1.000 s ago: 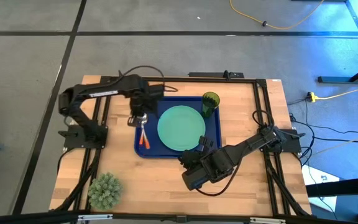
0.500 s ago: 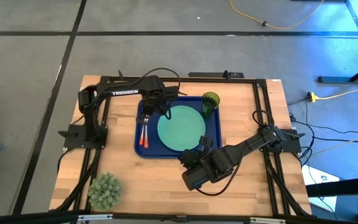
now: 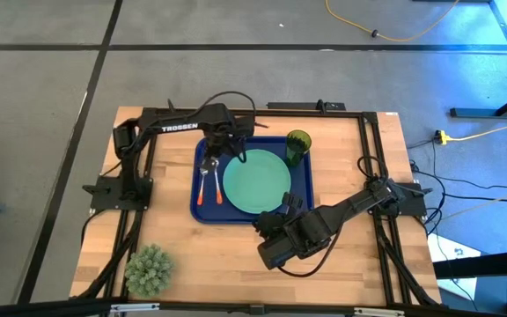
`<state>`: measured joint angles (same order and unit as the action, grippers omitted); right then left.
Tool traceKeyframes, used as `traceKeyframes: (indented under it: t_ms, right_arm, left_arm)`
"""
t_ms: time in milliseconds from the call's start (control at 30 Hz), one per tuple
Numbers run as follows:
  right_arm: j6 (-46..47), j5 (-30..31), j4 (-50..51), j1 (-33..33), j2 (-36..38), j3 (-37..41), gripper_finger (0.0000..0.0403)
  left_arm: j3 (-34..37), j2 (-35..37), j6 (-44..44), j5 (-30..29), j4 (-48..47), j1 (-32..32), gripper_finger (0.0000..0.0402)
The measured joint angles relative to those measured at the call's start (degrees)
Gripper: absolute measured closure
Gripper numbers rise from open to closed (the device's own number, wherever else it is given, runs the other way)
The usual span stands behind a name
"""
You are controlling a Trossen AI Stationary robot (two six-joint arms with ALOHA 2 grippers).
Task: Pick and place plate/cup/fork/spoon on tray
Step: Put the orange fork on the blue serving tray to the left side of the green plate
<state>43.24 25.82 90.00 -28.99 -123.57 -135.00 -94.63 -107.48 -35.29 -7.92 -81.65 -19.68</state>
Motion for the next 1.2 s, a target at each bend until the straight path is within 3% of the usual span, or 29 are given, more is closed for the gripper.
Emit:
traceKeyframes:
  t_ms: [700, 933, 1200]
  right_arm:
    - [0.17, -0.48, -0.07, 0.00, 0.00, 0.00, 0.0398]
    - [0.17, -0.52, -0.18, 0.00, 0.00, 0.00, 0.0398]
    - [0.11, -0.55, -0.20, 0.00, 0.00, 0.00, 0.0398]
  left_arm:
    - [0.04, -8.21, -7.40, -0.64, 1.57, -0.28, 0.0402]
    - [0.07, -9.41, -9.17, -5.32, 1.29, -0.83, 0.0402]
    - [0.07, -9.35, -9.60, -4.66, -0.35, -0.28, 0.0402]
